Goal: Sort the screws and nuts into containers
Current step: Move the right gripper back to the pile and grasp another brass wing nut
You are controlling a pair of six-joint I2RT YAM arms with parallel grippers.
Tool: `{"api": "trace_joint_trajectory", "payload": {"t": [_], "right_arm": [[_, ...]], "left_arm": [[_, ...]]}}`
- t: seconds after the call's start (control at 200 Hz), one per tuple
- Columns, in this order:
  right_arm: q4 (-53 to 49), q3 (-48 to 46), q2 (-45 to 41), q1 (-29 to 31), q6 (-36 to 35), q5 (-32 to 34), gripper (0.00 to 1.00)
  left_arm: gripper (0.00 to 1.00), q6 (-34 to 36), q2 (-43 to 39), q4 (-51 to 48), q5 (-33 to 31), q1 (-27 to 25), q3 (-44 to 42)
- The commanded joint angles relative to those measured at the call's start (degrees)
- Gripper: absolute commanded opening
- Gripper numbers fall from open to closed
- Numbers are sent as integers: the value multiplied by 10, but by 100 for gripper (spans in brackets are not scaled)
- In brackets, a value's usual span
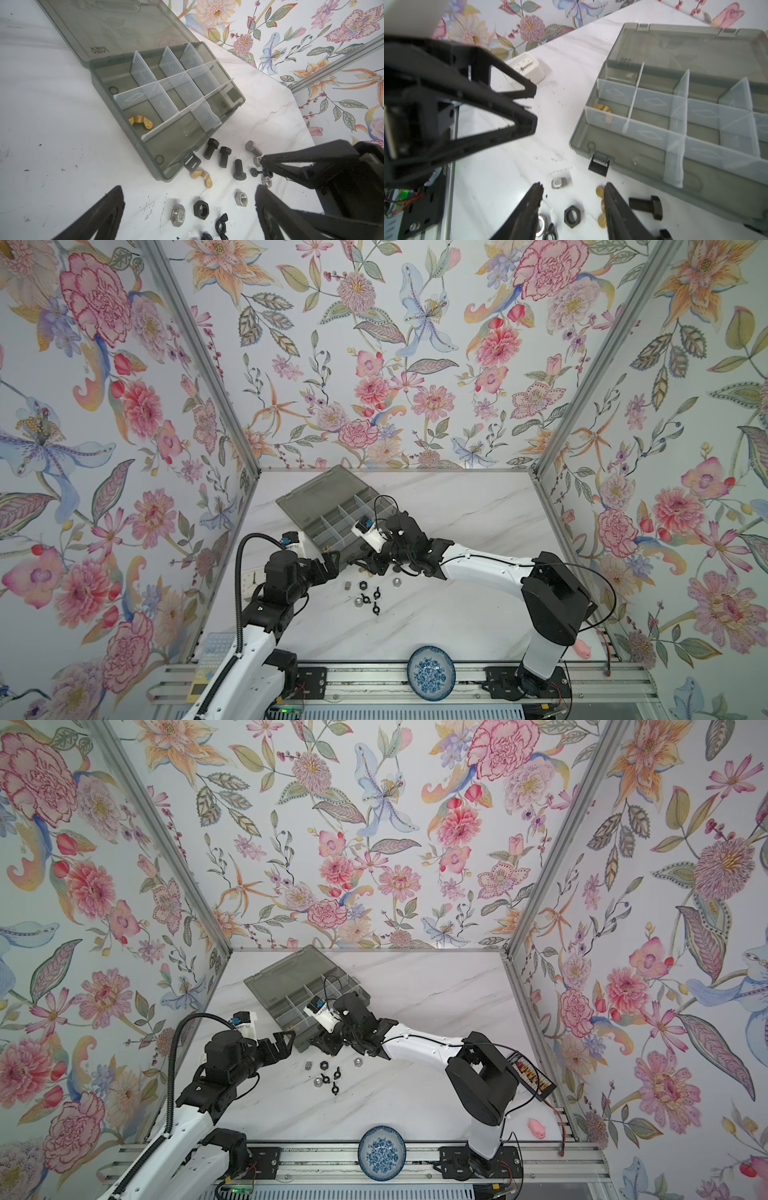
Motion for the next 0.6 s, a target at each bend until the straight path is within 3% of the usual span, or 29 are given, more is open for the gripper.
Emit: {"api": "trace_joint_trajectory", "payload": {"t": [0.0,0.335,0.595], "right_arm": [[-59,-28,-14,8,-46,40,52],[-52,-35,27,9,-103,77,51],[4,-43,60,10,-120,100,44]], "left_arm": [[99,-6,-11,2,5,8,-15],[100,-31,-31,14,13,8,-37],[99,-25,-17,16,15,8,-31]]}}
